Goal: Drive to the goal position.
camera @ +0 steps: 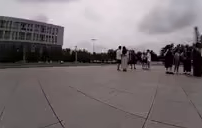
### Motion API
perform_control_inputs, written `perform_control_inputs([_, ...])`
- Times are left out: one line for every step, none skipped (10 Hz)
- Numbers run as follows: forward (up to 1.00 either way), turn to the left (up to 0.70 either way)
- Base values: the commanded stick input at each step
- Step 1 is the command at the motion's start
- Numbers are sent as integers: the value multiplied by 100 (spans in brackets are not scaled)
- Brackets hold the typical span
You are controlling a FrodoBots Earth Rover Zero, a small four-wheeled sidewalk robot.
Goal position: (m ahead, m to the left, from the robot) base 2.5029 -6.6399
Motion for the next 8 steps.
perform_control_inputs([60,-14])
perform_control_inputs([60,-14])
perform_control_inputs([60,-14])
perform_control_inputs([60,-14])
perform_control_inputs([60,-14])
perform_control_inputs([60,-13])
perform_control_inputs([60,-13])
perform_control_inputs([60,-12])
